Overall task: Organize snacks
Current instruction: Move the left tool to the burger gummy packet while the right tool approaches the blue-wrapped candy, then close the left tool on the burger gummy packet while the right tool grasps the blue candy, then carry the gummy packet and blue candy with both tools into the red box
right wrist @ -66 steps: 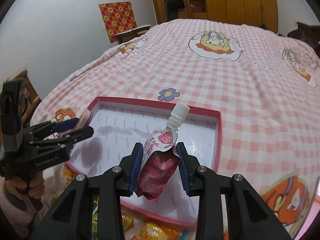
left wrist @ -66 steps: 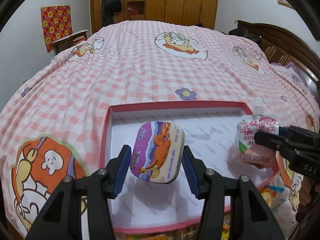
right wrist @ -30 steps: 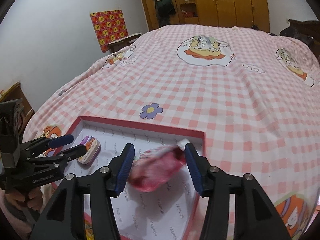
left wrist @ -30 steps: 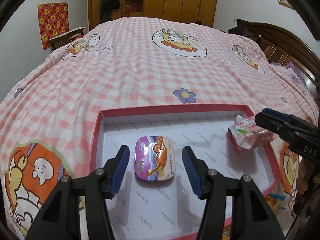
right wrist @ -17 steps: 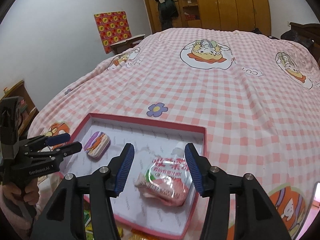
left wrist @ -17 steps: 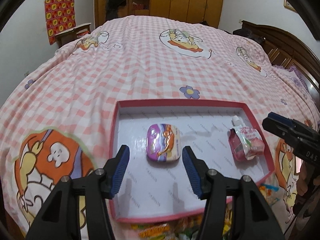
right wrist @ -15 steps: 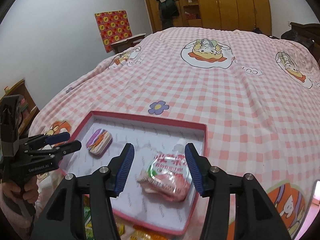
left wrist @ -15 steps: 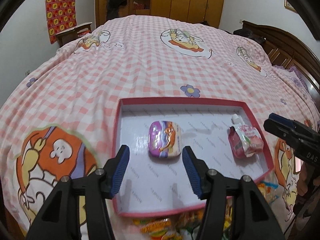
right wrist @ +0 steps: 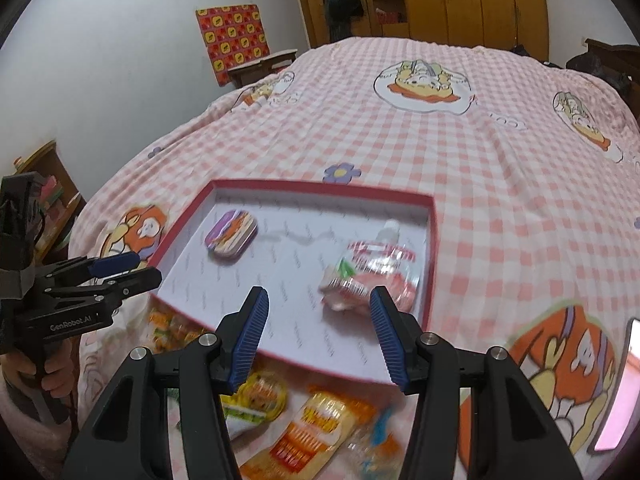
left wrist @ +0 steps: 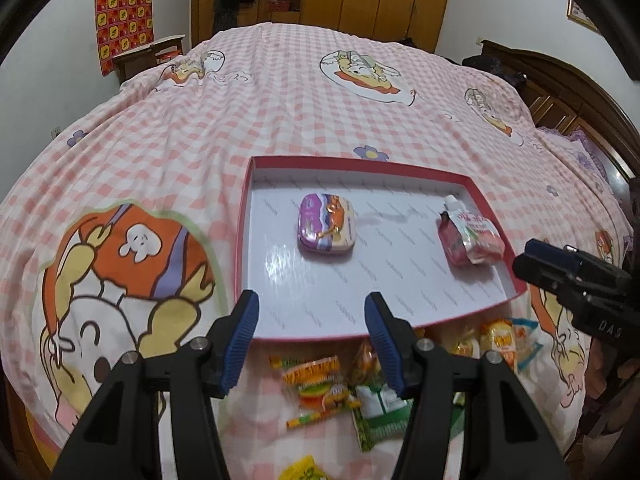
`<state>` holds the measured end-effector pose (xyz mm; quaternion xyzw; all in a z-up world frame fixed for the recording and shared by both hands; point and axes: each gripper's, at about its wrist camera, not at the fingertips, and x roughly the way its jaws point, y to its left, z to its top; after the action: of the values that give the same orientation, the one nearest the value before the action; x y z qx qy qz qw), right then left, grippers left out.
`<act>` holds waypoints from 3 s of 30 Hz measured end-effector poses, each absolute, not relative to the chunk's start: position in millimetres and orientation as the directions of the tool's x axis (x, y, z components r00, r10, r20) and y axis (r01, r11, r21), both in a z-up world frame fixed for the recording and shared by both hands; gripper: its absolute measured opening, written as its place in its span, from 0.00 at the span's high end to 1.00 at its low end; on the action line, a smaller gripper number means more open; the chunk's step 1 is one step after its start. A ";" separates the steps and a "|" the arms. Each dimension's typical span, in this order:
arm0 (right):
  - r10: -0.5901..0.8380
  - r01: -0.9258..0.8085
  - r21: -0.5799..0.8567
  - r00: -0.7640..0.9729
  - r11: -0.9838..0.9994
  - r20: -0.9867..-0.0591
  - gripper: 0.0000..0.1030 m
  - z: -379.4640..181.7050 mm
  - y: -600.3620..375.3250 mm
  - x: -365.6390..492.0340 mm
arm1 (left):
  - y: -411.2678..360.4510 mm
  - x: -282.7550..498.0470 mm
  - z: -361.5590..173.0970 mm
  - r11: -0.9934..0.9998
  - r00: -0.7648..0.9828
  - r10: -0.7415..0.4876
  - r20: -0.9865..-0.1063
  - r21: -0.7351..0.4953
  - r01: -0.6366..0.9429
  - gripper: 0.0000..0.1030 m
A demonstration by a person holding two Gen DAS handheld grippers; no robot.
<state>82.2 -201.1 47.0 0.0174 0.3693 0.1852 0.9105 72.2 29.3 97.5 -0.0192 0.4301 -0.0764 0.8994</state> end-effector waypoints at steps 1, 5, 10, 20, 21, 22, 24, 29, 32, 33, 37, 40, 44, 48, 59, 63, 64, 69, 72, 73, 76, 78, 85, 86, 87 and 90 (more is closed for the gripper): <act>0.351 -0.324 0.171 0.653 0.930 -0.671 0.47 45.7 -200.1 78.3 | 30.0 68.7 97.9 0.987 0.620 -0.155 -0.769 -0.102 0.120 0.44; 0.339 -0.317 0.164 0.645 0.934 -0.685 0.47 43.2 -198.3 66.1 | 33.4 59.4 95.6 0.987 0.618 -0.160 -0.770 -0.115 0.112 0.43; 0.338 -0.313 0.171 0.624 0.934 -0.704 0.47 37.1 -201.2 51.2 | 36.5 54.2 86.5 0.987 0.602 -0.164 -0.782 -0.134 0.095 0.43; 0.293 -0.253 0.170 0.605 0.952 -0.741 0.47 17.8 -223.8 32.7 | 38.9 48.2 57.9 0.981 0.542 -0.190 -0.818 -0.178 0.076 0.42; 0.287 -0.246 0.169 0.603 0.954 -0.744 0.47 15.6 -226.8 32.2 | 38.3 47.7 56.1 0.981 0.539 -0.192 -0.820 -0.179 0.076 0.42; 0.281 -0.238 0.168 0.601 0.957 -0.749 0.47 13.4 -229.9 31.5 | 38.1 47.2 54.1 0.981 0.534 -0.192 -0.823 -0.180 0.075 0.42; 0.270 -0.219 0.170 0.592 0.961 -0.759 0.47 8.4 -235.8 30.9 | 37.0 47.9 50.2 0.981 0.523 -0.192 -0.830 -0.180 0.074 0.42; 0.246 -0.188 0.167 0.567 0.968 -0.786 0.47 -2.5 -246.1 29.1 | 35.5 52.2 41.8 0.981 0.510 -0.191 -0.839 -0.183 0.068 0.42; 0.230 -0.180 0.155 0.552 0.971 -0.802 0.47 -8.9 -249.3 28.9 | 35.9 54.6 37.0 0.982 0.505 -0.186 -0.843 -0.182 0.057 0.42; 0.227 -0.180 0.152 0.546 0.972 -0.806 0.47 -11.2 -249.4 29.1 | 36.0 54.8 36.2 0.982 0.505 -0.185 -0.843 -0.182 0.056 0.42; 0.232 -0.182 0.157 0.529 0.971 -0.816 0.47 -20.7 -248.8 30.2 | 36.4 55.5 35.1 0.982 0.509 -0.185 -0.841 -0.184 0.053 0.43; 0.244 -0.184 0.171 0.525 0.968 -0.815 0.47 -25.9 -248.3 31.4 | 36.8 55.7 34.2 0.980 0.514 -0.189 -0.837 -0.191 0.049 0.43; 0.244 -0.184 0.170 0.535 0.968 -0.809 0.47 -32.0 -246.4 31.1 | 39.7 53.4 33.3 0.980 0.528 -0.186 -0.829 -0.195 0.040 0.44; 0.253 -0.179 0.184 0.550 0.967 -0.796 0.47 -36.2 -247.8 30.0 | 39.8 51.4 32.5 0.983 0.536 -0.172 -0.827 -0.179 0.040 0.48; 0.255 -0.180 0.184 0.582 0.966 -0.772 0.66 -34.8 -239.8 35.0 | 29.8 54.2 29.0 0.993 0.541 -0.118 -0.832 -0.103 0.058 0.58; 0.278 -0.178 0.214 0.587 0.960 -0.761 0.67 -34.4 -243.9 32.3 | 31.2 51.7 30.4 0.992 0.550 -0.123 -0.826 -0.107 0.060 0.62; 0.285 -0.178 0.223 0.586 0.958 -0.758 0.68 -34.4 -245.4 31.9 | 31.2 50.6 30.8 0.992 0.551 -0.127 -0.825 -0.110 0.063 0.62; 0.295 -0.184 0.230 0.593 0.956 -0.750 0.69 -32.4 -247.5 27.4 | 32.3 47.4 33.8 0.989 0.553 -0.147 -0.820 -0.129 0.071 0.63; 0.296 -0.184 0.232 0.597 0.955 -0.746 0.70 -31.0 -248.0 24.4 | 34.0 45.3 36.0 0.987 0.552 -0.160 -0.818 -0.144 0.072 0.63; 0.294 -0.183 0.231 0.598 0.956 -0.746 0.70 -30.5 -248.2 23.8 | 34.9 44.9 37.3 0.986 0.552 -0.163 -0.818 -0.148 0.073 0.63; 0.287 -0.179 0.224 0.602 0.958 -0.745 0.70 -27.5 -249.2 22.1 | 35.0 42.8 42.3 0.986 0.561 -0.164 -0.811 -0.148 0.074 0.63; 0.285 -0.178 0.222 0.606 0.959 -0.743 0.71 -24.6 -249.7 21.8 | 35.3 40.6 48.2 0.986 0.573 -0.165 -0.803 -0.147 0.078 0.63; 0.289 -0.199 0.210 0.622 0.957 -0.728 0.71 -10.9 -244.8 18.9 | 32.3 33.1 66.3 0.989 0.608 -0.150 -0.779 -0.121 0.089 0.63; 0.289 -0.203 0.206 0.623 0.957 -0.727 0.71 -9.6 -243.7 18.8 | 31.5 32.9 68.2 0.989 0.611 -0.150 -0.778 -0.120 0.089 0.63; 0.289 -0.205 0.205 0.623 0.957 -0.727 0.71 -8.5 -243.3 18.8 | 31.4 33.0 70.3 0.989 0.613 -0.149 -0.776 -0.119 0.090 0.63; 0.287 -0.213 0.196 0.625 0.957 -0.726 0.71 -5.5 -240.7 18.7 | 31.6 34.3 74.8 0.989 0.621 -0.149 -0.769 -0.115 0.094 0.63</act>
<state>18.7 -240.7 -5.5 0.0457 0.4103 0.1388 0.9002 34.3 31.6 74.8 -0.0316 0.4300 -0.0675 0.8998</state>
